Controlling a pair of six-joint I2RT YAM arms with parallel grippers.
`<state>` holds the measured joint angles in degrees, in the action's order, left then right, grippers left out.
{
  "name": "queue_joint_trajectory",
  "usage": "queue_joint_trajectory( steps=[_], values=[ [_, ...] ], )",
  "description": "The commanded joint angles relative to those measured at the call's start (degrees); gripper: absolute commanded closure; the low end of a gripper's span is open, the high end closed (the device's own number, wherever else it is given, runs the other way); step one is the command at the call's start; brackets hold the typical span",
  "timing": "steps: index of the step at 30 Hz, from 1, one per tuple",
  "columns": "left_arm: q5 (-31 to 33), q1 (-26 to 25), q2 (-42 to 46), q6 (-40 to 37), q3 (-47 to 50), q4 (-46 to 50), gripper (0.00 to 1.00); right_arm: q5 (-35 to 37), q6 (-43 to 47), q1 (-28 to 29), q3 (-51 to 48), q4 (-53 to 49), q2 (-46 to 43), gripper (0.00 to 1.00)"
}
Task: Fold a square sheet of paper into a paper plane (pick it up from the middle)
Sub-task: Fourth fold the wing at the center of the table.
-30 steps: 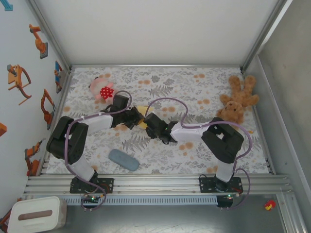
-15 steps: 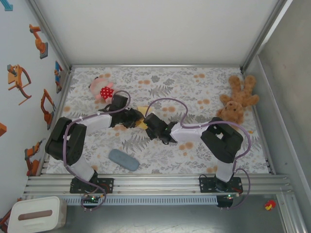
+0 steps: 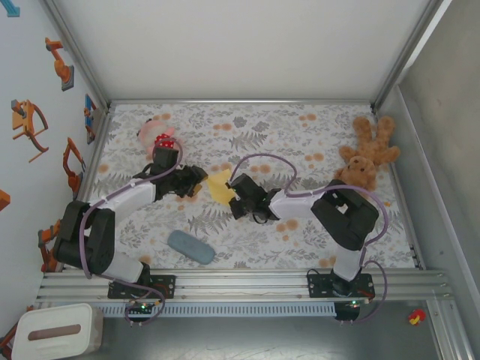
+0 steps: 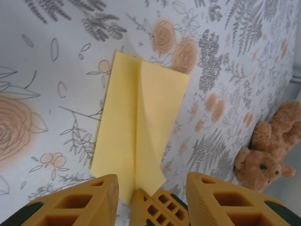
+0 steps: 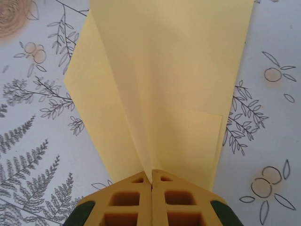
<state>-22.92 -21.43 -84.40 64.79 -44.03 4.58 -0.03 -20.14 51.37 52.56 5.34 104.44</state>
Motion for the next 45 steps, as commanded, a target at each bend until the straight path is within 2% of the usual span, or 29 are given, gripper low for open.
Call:
queue_joint_trajectory(
  steps=[1, 10, 20, 28, 36, 45],
  values=[
    [-0.84, 0.00, 1.28, -0.08, 2.67, -3.57, 0.58, -10.68, -2.98, -2.38, -1.60, 5.42, -1.37, 1.00],
    [-3.88, -2.44, -1.50, 0.87, 5.38, -12.57, 0.55, -26.85, -10.43, -8.64, -3.86, 14.36, 0.82, 1.00],
    [-6.25, -4.27, -8.98, -1.23, 2.29, -15.39, 0.52, -34.38, -14.83, -11.54, -3.77, 17.82, 3.88, 1.00],
    [-6.57, -4.84, -11.07, -2.51, 1.67, -15.24, 0.49, -38.87, -19.00, -13.29, -3.60, 21.07, 6.55, 1.00],
    [-5.93, -5.55, -11.98, -5.91, -0.70, -10.96, 0.45, -39.61, -19.93, -13.85, -3.34, 21.31, 7.13, 1.00],
    [-3.72, -5.90, -13.93, -7.08, -3.41, -5.02, 0.47, -39.96, -20.46, -13.93, -3.16, 21.36, 7.55, 1.00]
  ],
)
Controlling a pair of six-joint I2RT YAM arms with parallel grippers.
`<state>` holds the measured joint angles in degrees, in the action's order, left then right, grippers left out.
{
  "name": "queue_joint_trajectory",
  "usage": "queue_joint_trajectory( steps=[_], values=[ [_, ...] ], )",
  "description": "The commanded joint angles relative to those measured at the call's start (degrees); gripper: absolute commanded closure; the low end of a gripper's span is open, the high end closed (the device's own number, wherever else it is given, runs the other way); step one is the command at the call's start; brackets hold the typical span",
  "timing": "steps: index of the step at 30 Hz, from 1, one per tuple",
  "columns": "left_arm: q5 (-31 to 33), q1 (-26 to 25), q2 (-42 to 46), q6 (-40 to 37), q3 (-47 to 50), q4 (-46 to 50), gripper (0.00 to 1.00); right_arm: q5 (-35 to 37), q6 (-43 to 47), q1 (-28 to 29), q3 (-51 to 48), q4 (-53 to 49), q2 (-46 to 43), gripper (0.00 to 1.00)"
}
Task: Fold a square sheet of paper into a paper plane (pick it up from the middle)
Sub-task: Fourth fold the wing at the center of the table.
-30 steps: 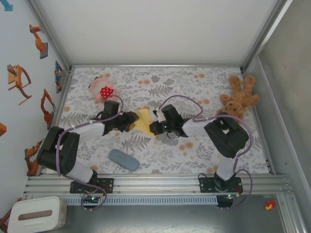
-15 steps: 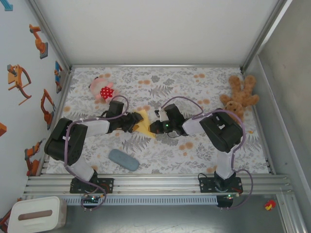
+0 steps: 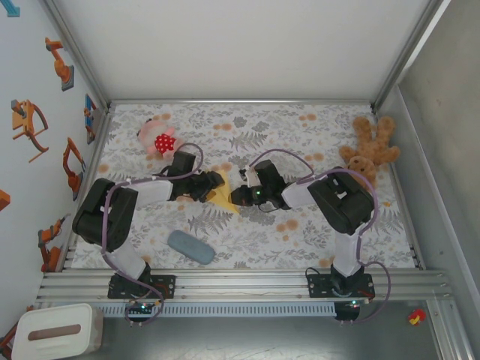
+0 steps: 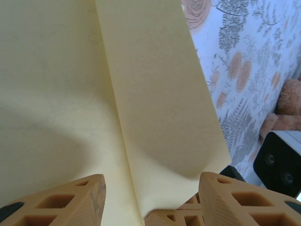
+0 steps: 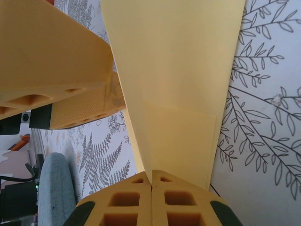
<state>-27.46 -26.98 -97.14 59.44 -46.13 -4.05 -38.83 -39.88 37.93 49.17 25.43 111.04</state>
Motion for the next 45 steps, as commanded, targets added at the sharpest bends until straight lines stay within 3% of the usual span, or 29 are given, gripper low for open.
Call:
queue_joint_trajectory(
  steps=[1, 10, 19, 32, 45],
  values=[
    [1.00, -0.43, -1.37, -1.63, -1.48, 3.93, 0.48, -1.13, -0.81, -0.49, 0.27, 1.29, 1.01, 1.00],
    [3.53, -0.51, -4.44, -1.06, -5.89, 16.20, 0.51, -1.70, -1.00, -0.65, 0.73, -0.38, 0.85, 1.00],
    [5.85, -0.48, -6.92, -0.48, -7.81, 23.13, 0.54, 1.13, 3.79, -0.58, 1.31, -6.84, -2.67, 0.83],
    [6.63, -0.52, -8.22, -0.16, -8.44, 25.42, 0.53, -1.95, 7.74, -0.54, 3.37, -8.51, -0.91, 0.80],
    [6.15, -0.53, -8.55, -0.28, -8.54, 25.53, 0.53, 1.31, 12.04, 0.35, 7.43, -13.71, 1.05, 0.80]
  ],
)
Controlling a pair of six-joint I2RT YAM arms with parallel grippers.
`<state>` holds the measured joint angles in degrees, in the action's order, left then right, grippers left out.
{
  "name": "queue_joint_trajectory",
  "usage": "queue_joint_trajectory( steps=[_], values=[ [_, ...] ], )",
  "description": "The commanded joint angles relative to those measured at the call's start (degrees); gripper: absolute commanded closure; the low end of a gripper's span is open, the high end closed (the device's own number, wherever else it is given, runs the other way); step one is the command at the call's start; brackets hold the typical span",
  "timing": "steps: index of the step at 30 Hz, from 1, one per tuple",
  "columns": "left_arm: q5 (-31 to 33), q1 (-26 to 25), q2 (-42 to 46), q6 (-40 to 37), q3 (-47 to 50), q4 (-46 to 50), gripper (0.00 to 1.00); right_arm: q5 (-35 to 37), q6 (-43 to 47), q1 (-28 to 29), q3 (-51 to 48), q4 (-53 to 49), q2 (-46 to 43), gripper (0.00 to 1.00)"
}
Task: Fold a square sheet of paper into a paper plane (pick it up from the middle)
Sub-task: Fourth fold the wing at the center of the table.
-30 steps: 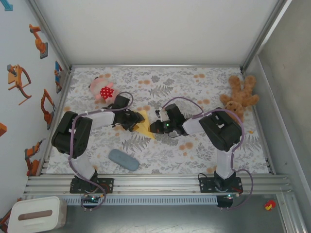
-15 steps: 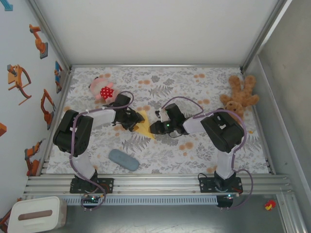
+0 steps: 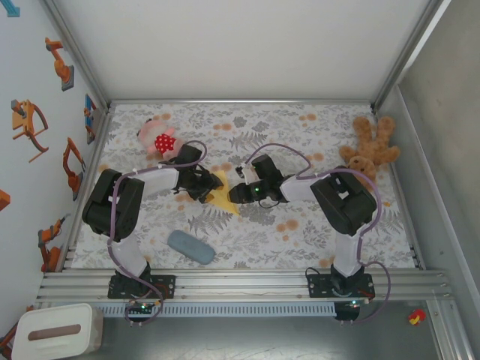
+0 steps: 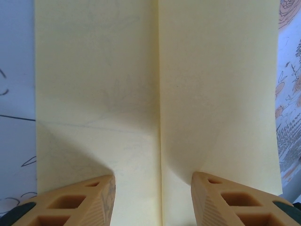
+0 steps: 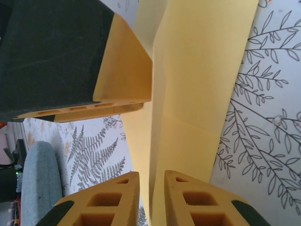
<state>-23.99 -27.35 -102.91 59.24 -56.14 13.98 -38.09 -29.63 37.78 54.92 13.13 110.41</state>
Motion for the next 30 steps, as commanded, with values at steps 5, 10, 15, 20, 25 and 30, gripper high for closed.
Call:
queue_joint_trajectory(
  steps=[5, 10, 15, 20, 25, 30],
  values=[
    [2.66, -0.16, -2.82, 0.00, 1.55, 7.49, 0.53, -0.09, 2.16, 0.79, 2.46, -1.18, 2.57, 0.80],
    [2.63, -0.15, -2.64, -0.07, 1.54, 7.39, 0.53, -0.66, 2.19, 0.80, 3.34, -1.08, 3.63, 0.81],
    [2.52, -0.16, -2.20, -0.04, 1.82, 6.95, 0.53, -1.05, 2.42, 0.80, 3.55, -1.82, 4.09, 0.89],
    [2.36, -0.16, -0.80, -0.17, 2.13, 5.55, 0.53, -1.27, 3.28, 0.80, 3.84, -4.34, 4.20, 0.97],
    [2.22, -0.07, 2.54, -1.18, 2.59, 2.26, 0.50, -2.24, 3.99, 0.78, 5.17, -8.68, 4.29, 1.00],
    [2.54, 0.03, 7.24, -2.22, 4.12, -2.19, 0.47, -3.42, 3.79, 0.78, 6.98, -12.66, 5.11, 1.00]
  ],
)
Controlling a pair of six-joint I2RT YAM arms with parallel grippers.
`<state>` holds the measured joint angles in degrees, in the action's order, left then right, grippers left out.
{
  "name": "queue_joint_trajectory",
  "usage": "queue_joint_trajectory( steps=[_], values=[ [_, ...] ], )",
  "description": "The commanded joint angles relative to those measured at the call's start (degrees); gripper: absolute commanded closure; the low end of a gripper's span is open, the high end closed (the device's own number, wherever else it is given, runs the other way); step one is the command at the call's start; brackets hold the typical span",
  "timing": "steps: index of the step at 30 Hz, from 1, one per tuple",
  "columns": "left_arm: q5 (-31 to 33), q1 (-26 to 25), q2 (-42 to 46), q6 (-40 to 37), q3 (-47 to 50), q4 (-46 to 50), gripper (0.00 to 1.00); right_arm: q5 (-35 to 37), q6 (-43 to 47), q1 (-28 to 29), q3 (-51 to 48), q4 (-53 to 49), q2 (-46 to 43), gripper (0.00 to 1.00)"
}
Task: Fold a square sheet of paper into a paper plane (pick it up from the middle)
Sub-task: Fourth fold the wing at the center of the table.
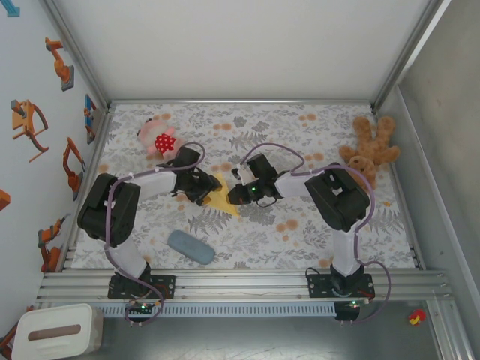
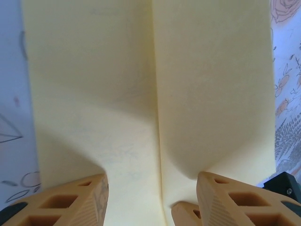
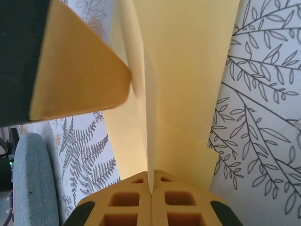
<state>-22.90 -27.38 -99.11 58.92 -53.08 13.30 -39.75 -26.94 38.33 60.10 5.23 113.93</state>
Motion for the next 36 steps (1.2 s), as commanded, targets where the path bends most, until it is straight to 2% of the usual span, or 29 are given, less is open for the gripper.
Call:
queue_joint_trajectory(
  steps=[1, 7, 18, 24, 34, 36],
  values=[
    [1.78, 0.04, 4.40, -1.97, 1.68, -2.25, 0.47, -2.02, 1.05, 0.21, 2.21, -5.49, 1.80, 1.00],
    [1.46, 0.41, 7.88, -1.96, 5.35, -7.79, 0.50, -3.96, 0.63, 0.13, 4.18, -8.40, 2.92, 1.00],
    [-7.30, 0.41, 4.82, -0.98, 7.56, -21.02, 0.71, -6.74, -1.80, -0.44, 5.48, -8.86, 4.29, 1.00],
    [-8.41, 0.41, 2.20, -0.45, 7.28, -22.56, 0.78, -6.74, -2.00, -0.73, 5.51, -9.10, 4.46, 1.00],
    [-8.05, 0.87, -0.03, -0.34, 7.00, -22.44, 0.84, -6.81, -2.20, -1.06, 5.55, -9.36, 3.93, 1.00],
    [-7.74, 0.94, -0.24, -0.45, 6.87, -22.14, 0.84, -6.90, -2.16, -1.23, 5.34, -9.56, 3.29, 0.97]
  ],
)
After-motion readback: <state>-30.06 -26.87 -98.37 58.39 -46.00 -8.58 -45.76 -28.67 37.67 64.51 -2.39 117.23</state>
